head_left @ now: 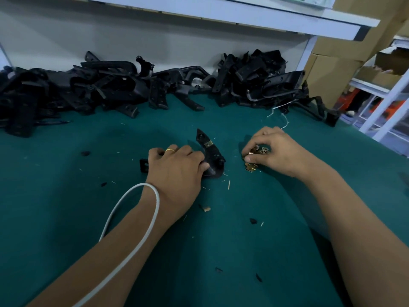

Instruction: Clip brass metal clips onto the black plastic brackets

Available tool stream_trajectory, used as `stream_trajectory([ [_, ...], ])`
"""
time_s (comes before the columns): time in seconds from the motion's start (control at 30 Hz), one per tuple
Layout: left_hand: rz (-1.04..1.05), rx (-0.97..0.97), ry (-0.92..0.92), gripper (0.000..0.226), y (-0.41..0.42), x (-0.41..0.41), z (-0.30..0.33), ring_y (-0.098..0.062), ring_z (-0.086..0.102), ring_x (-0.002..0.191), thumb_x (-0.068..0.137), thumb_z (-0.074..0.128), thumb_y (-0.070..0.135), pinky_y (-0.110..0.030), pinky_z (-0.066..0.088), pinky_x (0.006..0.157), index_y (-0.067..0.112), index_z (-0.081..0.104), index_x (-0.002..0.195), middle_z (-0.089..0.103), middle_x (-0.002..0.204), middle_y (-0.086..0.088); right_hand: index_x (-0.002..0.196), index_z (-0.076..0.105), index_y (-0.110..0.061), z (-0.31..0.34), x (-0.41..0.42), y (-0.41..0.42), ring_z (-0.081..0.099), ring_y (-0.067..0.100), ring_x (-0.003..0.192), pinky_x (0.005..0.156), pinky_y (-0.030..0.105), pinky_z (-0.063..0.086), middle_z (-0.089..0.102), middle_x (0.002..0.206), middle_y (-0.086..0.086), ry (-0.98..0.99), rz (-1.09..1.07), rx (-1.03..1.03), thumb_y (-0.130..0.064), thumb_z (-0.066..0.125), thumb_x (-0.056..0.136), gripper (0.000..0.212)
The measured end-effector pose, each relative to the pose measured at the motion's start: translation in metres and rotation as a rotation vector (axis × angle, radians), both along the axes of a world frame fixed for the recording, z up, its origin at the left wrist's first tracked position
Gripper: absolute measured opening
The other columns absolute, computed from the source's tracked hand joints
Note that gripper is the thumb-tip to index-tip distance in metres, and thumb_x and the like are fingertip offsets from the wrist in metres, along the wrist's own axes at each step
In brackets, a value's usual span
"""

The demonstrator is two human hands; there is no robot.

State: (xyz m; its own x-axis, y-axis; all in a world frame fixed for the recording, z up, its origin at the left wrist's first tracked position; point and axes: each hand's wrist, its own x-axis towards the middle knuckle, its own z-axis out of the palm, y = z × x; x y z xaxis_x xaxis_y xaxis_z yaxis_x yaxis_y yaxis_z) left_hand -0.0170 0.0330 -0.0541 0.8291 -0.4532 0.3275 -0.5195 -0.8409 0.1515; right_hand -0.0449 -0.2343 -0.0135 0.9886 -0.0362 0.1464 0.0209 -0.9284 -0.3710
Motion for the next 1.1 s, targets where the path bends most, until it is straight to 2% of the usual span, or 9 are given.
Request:
stream_trajectory([
  [0.17, -0.003, -0.009, -0.008, 0.035, 0.0, 0.0, -0.001, -0.019, 0.054, 0.11, 0.106, 0.032, 0.049, -0.042, 0.029, 0.103, 0.033, 0.063, 0.107, 0.06, 0.109, 0.011, 0.089, 0.07, -0.027, -0.003, 0.002, 0.004, 0.054, 0.013, 0.105, 0.098, 0.036, 0.044, 0.069, 0.103, -0.008, -0.037, 0.026, 0.093, -0.023, 0.081, 0.089, 0.012],
  [0.3, 0.0, -0.016, -0.014, 0.034, 0.0, 0.001, -0.002, -0.019, 0.054, 0.11, 0.107, 0.033, 0.049, -0.042, 0.027, 0.101, 0.032, 0.062, 0.106, 0.059, 0.107, 0.011, 0.102, 0.057, -0.002, -0.008, 0.004, 0.021, 0.07, 0.017, 0.095, 0.082, 0.028, 0.054, 0.077, 0.104, 0.007, -0.048, 0.189, 0.541, -0.002, 0.064, 0.1, 0.007],
  [0.37, 0.002, -0.018, -0.017, 0.033, 0.0, 0.001, -0.002, -0.02, 0.054, 0.11, 0.107, 0.034, 0.049, -0.043, 0.027, 0.101, 0.031, 0.062, 0.105, 0.06, 0.107, 0.011, 0.106, 0.055, 0.004, -0.01, 0.006, 0.032, 0.072, 0.023, 0.089, 0.076, 0.03, 0.057, 0.076, 0.099, 0.013, -0.085, 0.257, 0.64, 0.0, 0.062, 0.101, 0.01],
  [0.57, -0.003, -0.042, -0.024, 0.03, 0.0, 0.001, -0.002, -0.021, 0.055, 0.107, 0.107, 0.036, 0.047, -0.044, 0.029, 0.101, 0.031, 0.062, 0.102, 0.06, 0.104, 0.01, 0.102, 0.077, -0.012, -0.017, 0.011, 0.044, 0.067, 0.016, 0.074, 0.076, 0.031, 0.056, 0.066, 0.083, 0.007, -0.147, 0.177, 0.647, -0.004, 0.075, 0.093, 0.013],
  [0.73, 0.0, -0.046, -0.028, 0.031, -0.001, 0.002, -0.003, -0.02, 0.055, 0.108, 0.107, 0.036, 0.047, -0.043, 0.028, 0.102, 0.031, 0.062, 0.102, 0.06, 0.104, 0.01, 0.114, 0.076, -0.013, -0.016, 0.009, 0.042, 0.073, 0.012, 0.079, 0.075, 0.022, 0.058, 0.073, 0.092, 0.01, -0.121, 0.164, 0.651, 0.003, 0.069, 0.095, 0.025],
  [0.8, -0.002, -0.051, -0.036, 0.03, -0.001, 0.002, -0.004, -0.02, 0.055, 0.108, 0.107, 0.037, 0.046, -0.043, 0.028, 0.101, 0.031, 0.063, 0.102, 0.06, 0.103, 0.01, 0.115, 0.074, -0.01, -0.014, 0.009, 0.043, 0.072, 0.014, 0.08, 0.074, 0.023, 0.057, 0.075, 0.091, 0.009, -0.124, 0.173, 0.643, 0.004, 0.063, 0.099, 0.024],
  [0.87, -0.003, -0.056, -0.034, 0.03, 0.0, 0.003, -0.004, -0.02, 0.055, 0.108, 0.107, 0.037, 0.046, -0.043, 0.029, 0.101, 0.031, 0.063, 0.103, 0.06, 0.104, 0.01, 0.108, 0.076, -0.01, -0.014, 0.009, 0.043, 0.071, 0.017, 0.076, 0.07, 0.026, 0.056, 0.075, 0.086, 0.009, -0.131, 0.154, 0.621, -0.001, 0.062, 0.101, 0.018],
  [0.97, -0.009, -0.06, -0.032, 0.03, 0.0, 0.003, -0.004, -0.021, 0.055, 0.108, 0.107, 0.037, 0.046, -0.043, 0.028, 0.101, 0.031, 0.063, 0.103, 0.06, 0.104, 0.01, 0.093, 0.078, -0.016, -0.014, 0.009, 0.041, 0.071, 0.017, 0.071, 0.068, 0.026, 0.055, 0.076, 0.08, 0.006, -0.112, 0.116, 0.583, -0.011, 0.07, 0.098, 0.01],
  [1.1, -0.012, -0.067, -0.033, 0.031, 0.0, 0.003, -0.005, -0.021, 0.055, 0.109, 0.108, 0.038, 0.046, -0.043, 0.028, 0.102, 0.03, 0.064, 0.104, 0.061, 0.104, 0.009, 0.084, 0.078, -0.022, -0.015, 0.009, 0.041, 0.07, 0.016, 0.068, 0.071, 0.036, 0.058, 0.075, 0.078, 0.005, -0.085, 0.108, 0.54, -0.016, 0.076, 0.094, 0.012],
])
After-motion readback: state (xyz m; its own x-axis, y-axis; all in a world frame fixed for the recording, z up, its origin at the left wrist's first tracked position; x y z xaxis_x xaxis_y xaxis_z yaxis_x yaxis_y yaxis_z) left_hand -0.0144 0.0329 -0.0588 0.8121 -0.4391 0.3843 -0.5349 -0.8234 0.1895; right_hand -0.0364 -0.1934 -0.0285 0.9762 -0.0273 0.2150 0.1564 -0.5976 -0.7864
